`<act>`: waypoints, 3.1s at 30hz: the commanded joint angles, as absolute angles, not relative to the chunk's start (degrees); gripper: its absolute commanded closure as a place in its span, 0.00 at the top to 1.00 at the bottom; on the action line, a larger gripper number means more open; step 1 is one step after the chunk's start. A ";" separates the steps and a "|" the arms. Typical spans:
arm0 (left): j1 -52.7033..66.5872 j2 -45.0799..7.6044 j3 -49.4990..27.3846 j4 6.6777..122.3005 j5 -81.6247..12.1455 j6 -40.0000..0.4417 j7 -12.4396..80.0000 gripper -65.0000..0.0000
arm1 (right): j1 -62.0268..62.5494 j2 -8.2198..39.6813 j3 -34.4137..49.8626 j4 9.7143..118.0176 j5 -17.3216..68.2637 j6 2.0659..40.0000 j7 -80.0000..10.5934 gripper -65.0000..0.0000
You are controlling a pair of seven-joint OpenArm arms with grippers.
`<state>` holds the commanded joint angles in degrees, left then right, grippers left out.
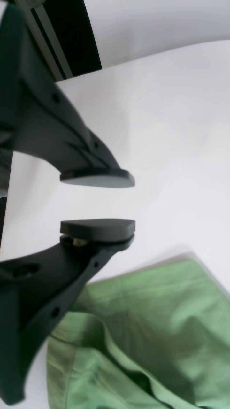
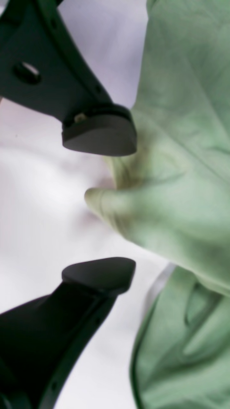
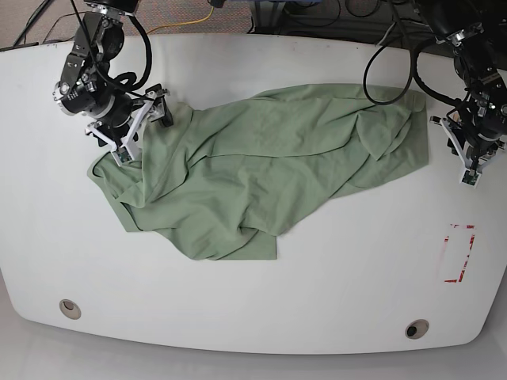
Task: Layout the t-shirt on the table in an organized manner, then fold the t-shirt properly
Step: 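Move the right gripper along the shirt edge and pinch the fabric, then move the left gripper to the shirt's opposite corner and pinch it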
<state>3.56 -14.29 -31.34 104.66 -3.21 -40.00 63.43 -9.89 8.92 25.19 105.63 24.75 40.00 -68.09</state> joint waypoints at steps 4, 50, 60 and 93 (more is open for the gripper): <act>3.65 -14.29 -31.34 104.66 -3.21 -40.00 63.43 0.24 | -9.19 8.92 25.45 104.31 24.66 40.00 -67.91 0.73; 4.26 -4.79 -36.53 104.92 -11.91 -40.00 63.60 0.57 | -7.43 8.57 25.36 107.12 24.92 40.00 -67.74 0.00; 4.18 -1.71 -29.85 104.92 -11.91 -40.00 63.43 0.57 | -7.69 8.48 25.27 106.95 24.92 40.00 -67.74 0.00; 13.14 -6.46 -25.71 106.42 -11.65 -40.00 63.60 0.57 | -7.69 8.48 25.27 106.77 24.92 40.00 -67.74 0.00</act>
